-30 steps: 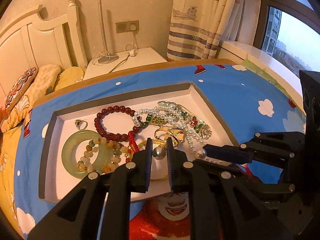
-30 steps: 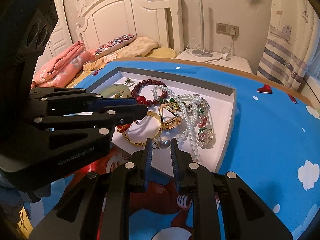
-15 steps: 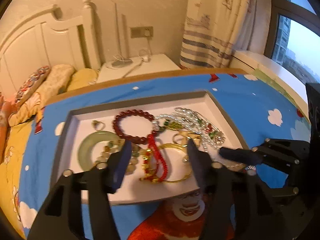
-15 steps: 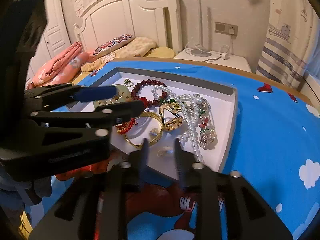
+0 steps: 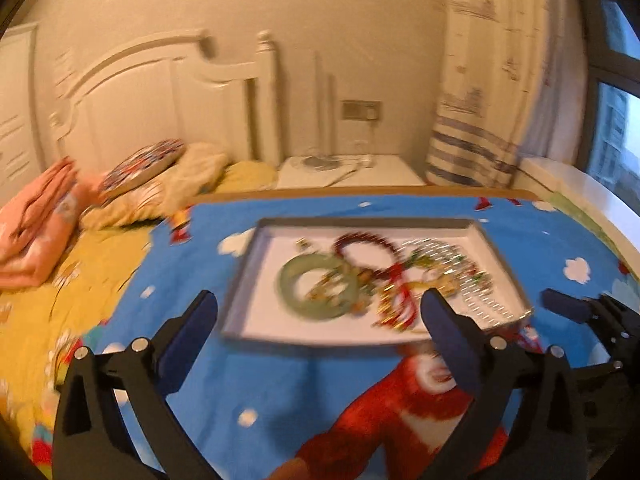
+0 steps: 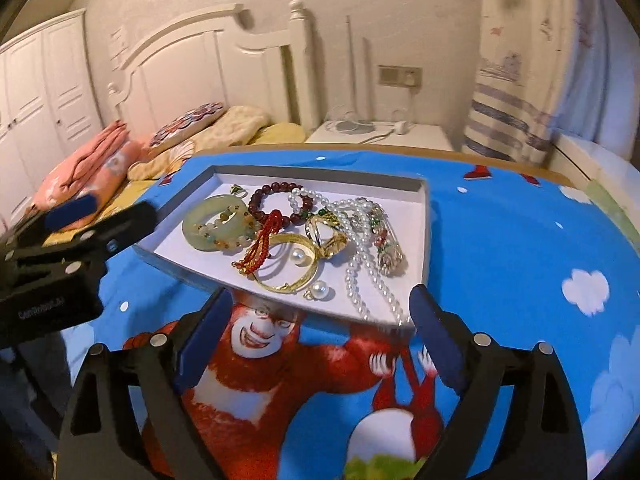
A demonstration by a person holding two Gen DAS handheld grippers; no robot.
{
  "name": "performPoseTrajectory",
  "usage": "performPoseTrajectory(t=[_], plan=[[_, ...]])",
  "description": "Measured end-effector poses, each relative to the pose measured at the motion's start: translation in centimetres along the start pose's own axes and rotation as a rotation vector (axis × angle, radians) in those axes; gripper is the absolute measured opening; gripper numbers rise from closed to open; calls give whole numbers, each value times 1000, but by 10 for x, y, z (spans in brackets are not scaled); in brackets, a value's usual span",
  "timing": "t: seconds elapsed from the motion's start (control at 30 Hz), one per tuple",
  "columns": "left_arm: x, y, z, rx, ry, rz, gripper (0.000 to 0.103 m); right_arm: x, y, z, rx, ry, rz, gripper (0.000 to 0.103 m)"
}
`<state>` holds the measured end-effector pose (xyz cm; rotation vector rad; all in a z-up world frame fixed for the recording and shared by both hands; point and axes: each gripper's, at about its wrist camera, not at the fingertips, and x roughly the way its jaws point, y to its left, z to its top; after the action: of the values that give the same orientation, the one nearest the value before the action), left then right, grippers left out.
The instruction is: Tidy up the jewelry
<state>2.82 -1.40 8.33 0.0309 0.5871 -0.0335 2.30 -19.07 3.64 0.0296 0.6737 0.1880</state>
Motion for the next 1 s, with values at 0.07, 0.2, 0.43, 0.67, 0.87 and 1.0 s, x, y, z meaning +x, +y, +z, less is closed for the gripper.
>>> performPoseTrajectory(t=[0.07, 0.2, 0.43, 0.67, 0.87, 1.0], plan=[[-1, 9, -8, -24, 16, 27, 101, -2, 3, -1, 11, -16, -31, 86], [7, 22, -20, -48, 66, 66, 101, -3, 6, -5, 29, -39, -105, 86], [9, 18, -25, -25, 55, 28, 101, 1, 1, -10, 44, -39, -144, 86], [11, 0, -25, 35, 28, 23, 101, 2, -4, -11, 70, -44, -158, 86], [15, -3, -29, 46, 35, 26, 101, 2, -4, -12, 75, -41, -157, 86], [15, -3, -29, 45, 34, 27, 101, 2, -4, -13, 83, -41, -154, 86]])
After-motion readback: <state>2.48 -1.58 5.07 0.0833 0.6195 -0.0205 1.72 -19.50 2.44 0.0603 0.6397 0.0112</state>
